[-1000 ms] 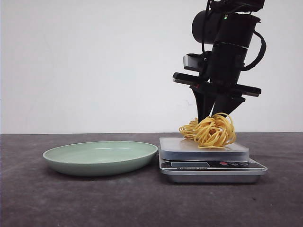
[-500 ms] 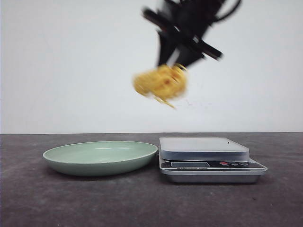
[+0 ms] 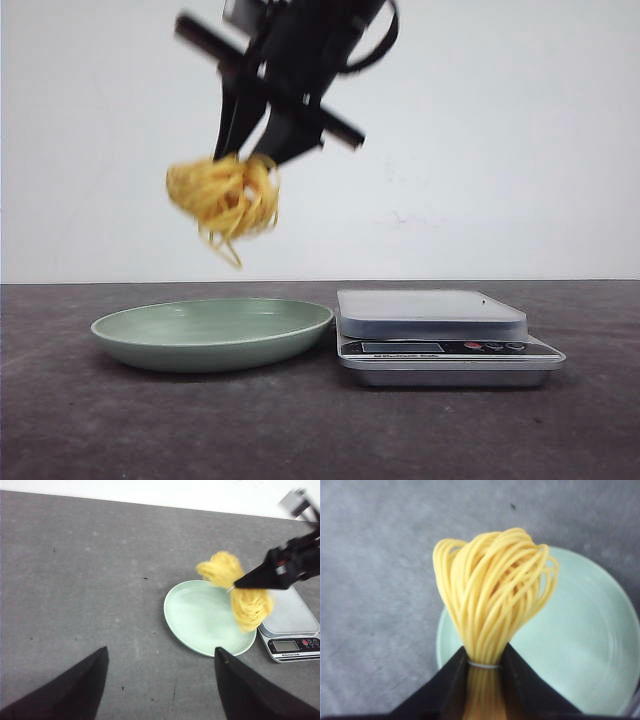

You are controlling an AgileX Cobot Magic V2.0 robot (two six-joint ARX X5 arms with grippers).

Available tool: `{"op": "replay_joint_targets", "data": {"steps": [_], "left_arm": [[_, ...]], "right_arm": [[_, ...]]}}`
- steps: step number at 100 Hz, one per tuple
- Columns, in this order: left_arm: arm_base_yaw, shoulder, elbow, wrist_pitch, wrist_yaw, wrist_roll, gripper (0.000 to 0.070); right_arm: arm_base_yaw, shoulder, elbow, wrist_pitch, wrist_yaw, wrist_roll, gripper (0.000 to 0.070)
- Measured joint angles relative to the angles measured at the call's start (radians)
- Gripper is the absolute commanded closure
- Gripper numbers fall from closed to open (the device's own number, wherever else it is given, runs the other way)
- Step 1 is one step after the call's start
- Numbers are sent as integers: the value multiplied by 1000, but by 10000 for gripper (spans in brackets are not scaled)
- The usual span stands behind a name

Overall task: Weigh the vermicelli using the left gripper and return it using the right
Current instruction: 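Lift the vermicelli with the right gripper and carry it over the plate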

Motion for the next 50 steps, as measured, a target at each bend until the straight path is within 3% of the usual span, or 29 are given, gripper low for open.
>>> {"op": "replay_joint_targets", "data": {"steps": [44, 50], "left_arm": [[0, 0, 0, -1, 0, 0, 308], [0, 0, 0, -2, 0, 0, 308]], "right_arm": [[-6, 145, -1, 66, 3, 6, 698], [-6, 145, -1, 75, 3, 6, 629]]}}
